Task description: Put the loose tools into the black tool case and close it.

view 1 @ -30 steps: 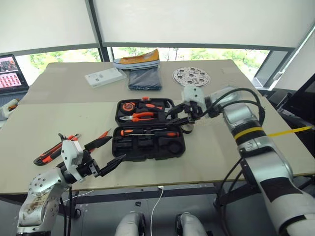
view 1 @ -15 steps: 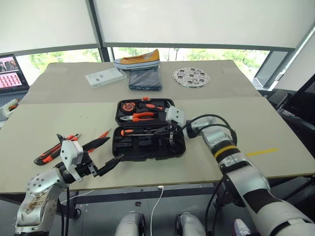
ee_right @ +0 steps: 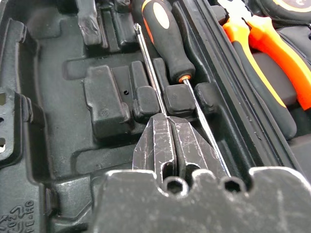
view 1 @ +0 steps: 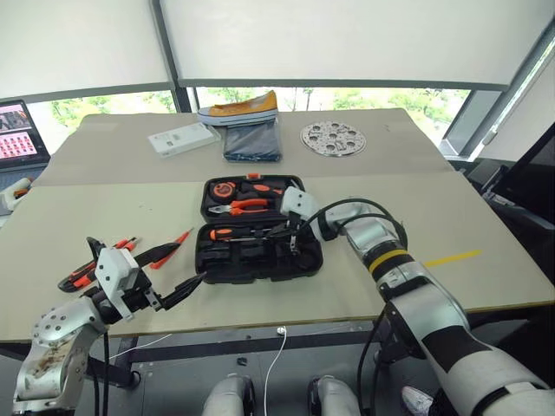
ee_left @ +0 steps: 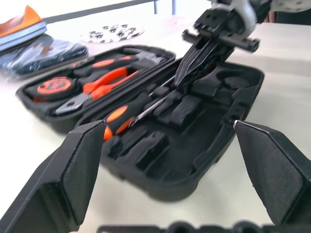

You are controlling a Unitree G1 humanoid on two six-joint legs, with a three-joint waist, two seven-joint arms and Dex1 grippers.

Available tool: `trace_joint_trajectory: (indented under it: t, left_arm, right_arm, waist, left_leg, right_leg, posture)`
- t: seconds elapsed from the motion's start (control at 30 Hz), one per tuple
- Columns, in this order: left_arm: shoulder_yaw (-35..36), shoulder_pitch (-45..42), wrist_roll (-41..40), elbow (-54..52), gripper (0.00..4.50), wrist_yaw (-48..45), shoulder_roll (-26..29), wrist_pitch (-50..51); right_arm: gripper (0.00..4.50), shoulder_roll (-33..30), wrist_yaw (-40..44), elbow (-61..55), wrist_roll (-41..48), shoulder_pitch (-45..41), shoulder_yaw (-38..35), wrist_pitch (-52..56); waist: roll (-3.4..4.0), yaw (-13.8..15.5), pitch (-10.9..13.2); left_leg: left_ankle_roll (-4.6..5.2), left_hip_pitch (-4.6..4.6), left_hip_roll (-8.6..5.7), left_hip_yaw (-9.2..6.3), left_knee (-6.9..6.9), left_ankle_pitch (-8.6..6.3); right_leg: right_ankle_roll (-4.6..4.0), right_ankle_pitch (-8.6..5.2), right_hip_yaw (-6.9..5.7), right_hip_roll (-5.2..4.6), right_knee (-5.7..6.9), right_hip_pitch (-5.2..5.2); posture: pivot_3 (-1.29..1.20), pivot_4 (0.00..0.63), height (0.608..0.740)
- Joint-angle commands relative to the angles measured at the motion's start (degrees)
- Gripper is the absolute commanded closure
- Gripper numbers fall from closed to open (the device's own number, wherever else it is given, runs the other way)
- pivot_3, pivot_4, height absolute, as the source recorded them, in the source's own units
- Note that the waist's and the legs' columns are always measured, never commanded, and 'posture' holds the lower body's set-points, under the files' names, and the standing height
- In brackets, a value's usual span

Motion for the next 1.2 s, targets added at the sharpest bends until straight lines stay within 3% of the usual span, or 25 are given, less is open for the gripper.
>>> trace_joint_trajectory:
  t: [0.03, 0.27, 0.3, 0.33, 0.37, 0.4, 0.57, 0.7, 0.93, 1.03, 1.2]
  left_arm:
    - [7.1, 4.0, -3.8, -0.4, 0.0, 1.7, -0.3, 1.2]
    - [20.6, 15.9, -3.8, 6.1, 0.0, 2.9, 1.8, 4.1]
    - [22.1, 17.5, -3.6, 7.3, 0.0, 2.9, 2.0, 4.3]
    - [23.7, 19.1, -3.6, 8.4, 0.0, 3.0, 2.3, 4.9]
    - [24.9, 20.2, -3.4, 9.2, 0.0, 3.1, 2.5, 5.3]
    - [25.4, 20.9, -3.3, 9.5, 0.0, 3.4, 2.6, 5.8]
    - [25.5, 21.4, -5.0, 7.0, 0.0, 2.6, 3.7, 8.6]
    - [21.5, 16.5, -6.6, 1.8, 0.0, 4.6, 6.8, 15.4]
    - [5.3, -4.3, -3.0, -0.2, 0.0, 14.8, 13.1, 31.1]
    - [-1.7, -14.1, 1.8, 5.8, 0.0, 17.4, 12.1, 31.0]
    - [-10.0, -24.2, 7.5, 16.3, 0.0, 16.9, 11.0, 31.1]
  right_arm:
    - [3.62, -4.3, 6.9, -16.4, 8.8, 4.2, -5.1, 0.9]
    - [1.35, -12.4, 7.1, -45.7, 24.3, 24.1, -15.6, 6.0]
    - [0.81, -12.8, 5.8, -48.6, 25.9, 28.0, -17.8, 5.6]
    - [0.64, -14.6, 6.4, -51.0, 25.4, 33.2, -19.0, 3.0]
    - [0.16, -15.9, 6.9, -52.2, 24.4, 37.3, -20.0, -0.3]
    - [0.04, -16.4, 7.0, -53.2, 24.5, 40.3, -21.2, -2.5]
    - [0.04, -19.4, 6.1, -54.7, 28.5, 46.1, -24.9, -2.0]
    - [0.04, -20.6, 5.0, -53.8, 28.6, 46.1, -25.4, -2.7]
    - [0.04, -20.8, 4.2, -53.5, 27.6, 42.3, -23.0, -2.8]
    - [0.04, -20.5, 3.6, -53.5, 27.6, 40.3, -22.2, -2.3]
    - [0.04, -20.2, 2.8, -54.5, 28.0, 38.5, -20.5, -1.3]
  waist:
    - [0.0, 0.0, 0.0]
    - [-0.1, 0.2, 0.0]
    - [-0.09, 0.2, 0.0]
    - [-0.1, 0.3, 0.0]
    - [-0.11, 0.6, 0.0]
    - [-0.17, 0.8, 0.0]
    - [-0.08, 0.8, 0.1]
    - [-0.08, 1.0, 0.1]
    - [-0.13, 2.2, 0.0]
    - [-0.17, 1.9, 0.1]
    - [-0.28, 1.2, 0.1]
  left_leg:
    - [-0.01, -0.13, -0.02, 0.03, -0.05, 0.01]
    - [-0.17, -0.15, -0.03, -0.04, -0.35, -0.09]
    - [-0.21, -0.1, -0.03, -0.04, -0.36, -0.12]
    - [-0.22, -0.07, -0.03, -0.03, -0.37, -0.12]
    - [-0.22, -0.01, -0.01, -0.06, -0.39, -0.12]
    - [-0.23, 0.16, 0.0, -0.09, -0.41, -0.13]
    - [-0.24, 0.18, 0.05, -0.05, -0.61, -0.15]
    - [-0.25, -0.34, 0.77, -0.16, -0.83, -0.15]
    - [-0.54, -0.19, 0.67, 0.54, -1.17, 0.04]
    - [-0.83, 0.48, 0.5, 0.4, -1.15, 0.24]
    - [-0.76, 0.55, 0.38, 0.29, -1.15, 0.21]
  right_leg:
    - [0.01, 0.02, 0.02, 0.0, -0.02, -0.03]
    - [0.19, -0.01, -0.14, -0.01, -0.25, -0.04]
    - [-0.03, -0.27, -0.12, -0.01, -0.25, -0.04]
    - [-0.1, -0.32, -0.11, -0.04, -0.22, -0.06]
    - [-0.12, -0.33, -0.15, -0.05, -0.22, -0.08]
    - [-0.14, -0.37, -0.18, -0.08, -0.25, -0.08]
    - [-0.12, -0.38, -0.25, -0.24, -0.49, -0.1]
    - [-0.13, -0.37, -0.35, 0.58, -1.3, -0.09]
    - [-0.63, 0.06, 0.04, 0.54, -0.84, -0.63]
    - [-0.65, 0.07, 0.01, 0.57, -0.68, 0.1]
    - [-0.47, -0.08, 0.07, 0.72, -0.41, 0.15]
  posture:
    - [0.0, 0.15, 0.74]
    - [0.0, 0.15, 0.74]
    - [0.0, 0.15, 0.74]
    - [0.0, 0.15, 0.74]
    - [0.0, 0.15, 0.74]
    - [0.0, 0.15, 0.74]
    - [0.0, 0.15, 0.74]
    - [0.0, 0.15, 0.74]
    - [0.0, 0.15, 0.74]
    - [0.0, 0.15, 0.74]
    - [0.0, 0.15, 0.74]
